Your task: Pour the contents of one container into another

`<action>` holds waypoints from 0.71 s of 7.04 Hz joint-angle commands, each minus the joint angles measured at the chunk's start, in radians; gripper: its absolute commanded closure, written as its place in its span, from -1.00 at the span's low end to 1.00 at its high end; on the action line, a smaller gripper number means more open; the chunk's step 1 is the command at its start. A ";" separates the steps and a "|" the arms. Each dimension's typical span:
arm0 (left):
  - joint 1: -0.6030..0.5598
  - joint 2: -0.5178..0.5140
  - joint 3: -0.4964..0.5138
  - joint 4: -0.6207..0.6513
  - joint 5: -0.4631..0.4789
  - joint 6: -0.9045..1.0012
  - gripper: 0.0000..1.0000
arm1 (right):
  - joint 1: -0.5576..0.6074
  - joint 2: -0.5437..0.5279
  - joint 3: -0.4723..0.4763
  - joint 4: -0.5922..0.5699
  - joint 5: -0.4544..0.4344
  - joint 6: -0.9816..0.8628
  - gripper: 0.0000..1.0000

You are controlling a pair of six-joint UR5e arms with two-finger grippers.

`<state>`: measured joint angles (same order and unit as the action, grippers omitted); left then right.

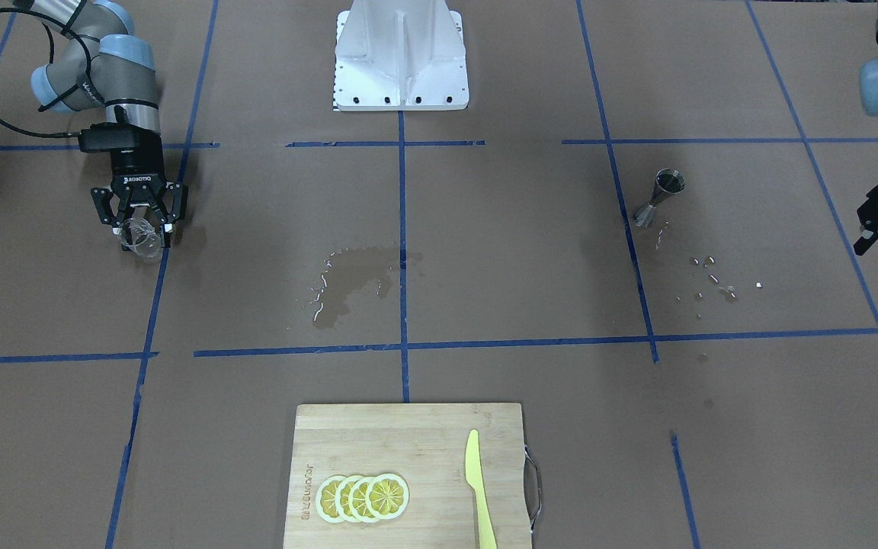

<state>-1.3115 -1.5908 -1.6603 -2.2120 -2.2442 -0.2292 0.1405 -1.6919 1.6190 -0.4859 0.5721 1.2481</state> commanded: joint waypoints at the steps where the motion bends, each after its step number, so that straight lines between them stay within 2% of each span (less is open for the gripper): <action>1: 0.000 0.000 -0.001 0.000 0.000 -0.001 -1.00 | -0.002 0.000 0.002 0.001 0.000 0.001 -0.62; 5: -0.002 0.011 -0.016 0.000 0.000 -0.035 -1.00 | -0.007 0.000 0.007 0.001 0.002 0.004 -0.62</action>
<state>-1.3128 -1.5875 -1.6736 -2.2120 -2.2446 -0.2581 0.1343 -1.6920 1.6253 -0.4847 0.5735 1.2514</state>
